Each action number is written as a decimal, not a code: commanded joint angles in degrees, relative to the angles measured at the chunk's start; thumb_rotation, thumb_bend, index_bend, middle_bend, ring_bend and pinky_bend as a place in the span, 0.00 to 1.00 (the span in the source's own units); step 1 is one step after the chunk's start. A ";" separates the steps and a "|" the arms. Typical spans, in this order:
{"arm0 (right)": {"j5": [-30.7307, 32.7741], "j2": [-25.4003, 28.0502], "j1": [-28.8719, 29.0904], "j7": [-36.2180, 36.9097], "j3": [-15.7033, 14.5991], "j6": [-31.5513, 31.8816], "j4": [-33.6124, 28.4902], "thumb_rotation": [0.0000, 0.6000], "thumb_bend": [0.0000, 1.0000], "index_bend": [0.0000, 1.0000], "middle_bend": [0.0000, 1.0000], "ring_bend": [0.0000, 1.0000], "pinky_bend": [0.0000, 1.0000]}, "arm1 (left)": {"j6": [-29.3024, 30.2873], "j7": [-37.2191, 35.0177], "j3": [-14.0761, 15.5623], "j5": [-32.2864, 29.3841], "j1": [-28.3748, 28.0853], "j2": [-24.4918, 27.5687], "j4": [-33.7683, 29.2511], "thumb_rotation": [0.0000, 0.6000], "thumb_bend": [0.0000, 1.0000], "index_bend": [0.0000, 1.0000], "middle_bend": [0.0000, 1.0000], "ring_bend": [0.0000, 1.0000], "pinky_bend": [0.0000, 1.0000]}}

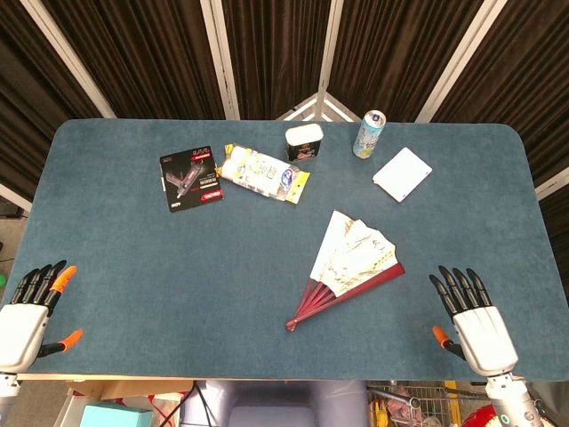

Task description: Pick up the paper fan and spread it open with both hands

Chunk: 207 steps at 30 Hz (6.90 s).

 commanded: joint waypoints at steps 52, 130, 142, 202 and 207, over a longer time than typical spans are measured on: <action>-5.84 -38.24 16.99 24.69 2.14 -12.64 46.24 1.00 0.27 0.37 0.13 0.03 0.00 | -2.35 1.39 -0.89 -2.37 -0.97 -0.91 -0.31 1.00 0.00 0.00 0.00 0.00 0.00; 27.62 -25.76 35.78 -0.28 34.16 -22.08 1.09 1.00 0.58 0.69 0.25 0.05 0.00 | -10.17 9.04 -9.72 -8.55 -10.74 -2.30 -10.85 1.00 0.02 0.02 0.00 0.00 0.00; 31.34 -27.01 39.57 -6.38 35.26 -19.70 -1.42 1.00 0.59 0.69 0.26 0.05 0.00 | -17.03 18.11 -20.55 -24.43 -23.61 -14.52 -7.55 1.00 0.25 0.18 0.00 0.00 0.00; 39.23 -21.33 43.80 -10.83 34.42 -14.26 -11.65 1.00 0.59 0.71 0.28 0.05 0.00 | -16.56 22.45 -25.74 -45.12 -43.28 -34.49 3.80 1.00 0.67 0.66 0.14 0.00 0.00; 38.69 -19.40 42.02 -9.38 32.96 -14.30 -11.36 1.00 0.59 0.71 0.29 0.05 0.00 | -16.05 22.15 -25.74 -45.00 -42.35 -31.92 2.40 1.00 0.67 0.67 0.14 0.00 0.00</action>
